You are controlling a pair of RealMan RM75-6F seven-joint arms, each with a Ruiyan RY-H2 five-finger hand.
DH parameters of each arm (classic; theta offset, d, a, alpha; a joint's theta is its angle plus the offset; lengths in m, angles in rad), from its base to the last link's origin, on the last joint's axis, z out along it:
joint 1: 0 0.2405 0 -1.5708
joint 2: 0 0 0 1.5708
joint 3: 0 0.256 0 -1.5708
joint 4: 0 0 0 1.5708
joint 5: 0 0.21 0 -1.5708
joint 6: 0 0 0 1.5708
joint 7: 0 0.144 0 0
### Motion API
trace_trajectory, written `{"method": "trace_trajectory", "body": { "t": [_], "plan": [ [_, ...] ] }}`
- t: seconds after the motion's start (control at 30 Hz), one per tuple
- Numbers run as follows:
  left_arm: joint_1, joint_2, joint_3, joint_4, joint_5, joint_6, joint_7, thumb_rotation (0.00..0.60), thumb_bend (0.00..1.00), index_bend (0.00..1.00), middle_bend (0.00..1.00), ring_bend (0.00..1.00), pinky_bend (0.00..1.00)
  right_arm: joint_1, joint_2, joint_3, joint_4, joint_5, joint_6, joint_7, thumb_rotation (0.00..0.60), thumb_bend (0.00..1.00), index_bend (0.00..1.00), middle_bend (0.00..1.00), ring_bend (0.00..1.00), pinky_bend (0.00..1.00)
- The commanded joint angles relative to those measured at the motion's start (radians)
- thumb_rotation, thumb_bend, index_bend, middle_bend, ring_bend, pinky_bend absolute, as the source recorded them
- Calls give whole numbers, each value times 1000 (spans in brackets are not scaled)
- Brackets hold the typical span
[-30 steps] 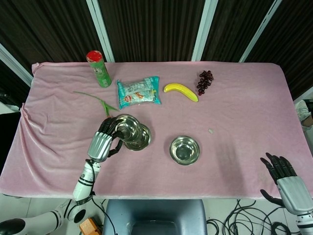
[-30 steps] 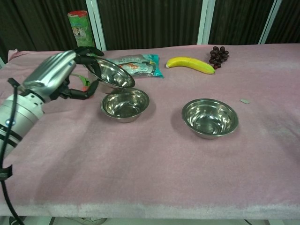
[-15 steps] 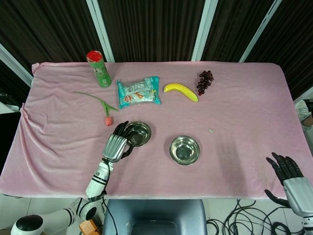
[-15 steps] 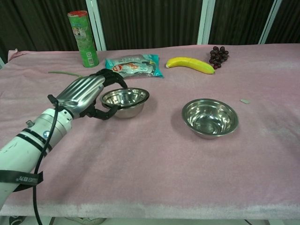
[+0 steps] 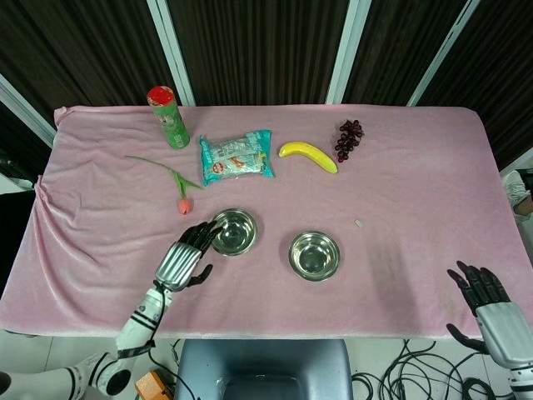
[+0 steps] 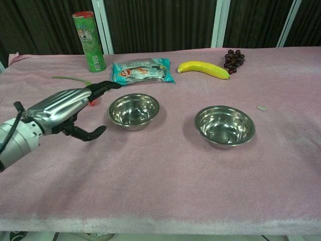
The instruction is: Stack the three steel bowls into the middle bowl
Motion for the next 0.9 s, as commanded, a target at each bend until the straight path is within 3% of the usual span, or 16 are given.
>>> {"method": "trace_trajectory", "body": {
  "t": [0.03,0.17,0.27,0.43,0.73,0.9],
  "plan": [
    [29,93,44,-108,-30,-32,94,600,422,0,0,0,129,3,-3,-4,-3,-8,-5,-6,600,334,0,0,0,0],
    [53,123,67,-136,-9,7,134,600,422,0,0,0,128,7,-5,-8,0,-15,-16,-15,600,334,0,0,0,0],
    [170,191,139,-133,62,190,175,600,423,0,0,0,125,55,-34,-8,15,-24,-105,-69,600,335,0,0,0,0],
    [254,223,200,-75,126,284,38,600,425,0,0,0,124,151,-103,44,14,9,-241,-157,600,335,67,0,0,0],
    [299,202,194,49,158,329,-93,600,425,0,0,0,124,330,-276,155,44,92,-442,-300,600,334,252,0,0,0],
    [306,206,188,73,164,325,-133,600,424,0,0,0,124,410,-361,180,69,126,-533,-353,600,347,380,0,0,0]
  ]
}}
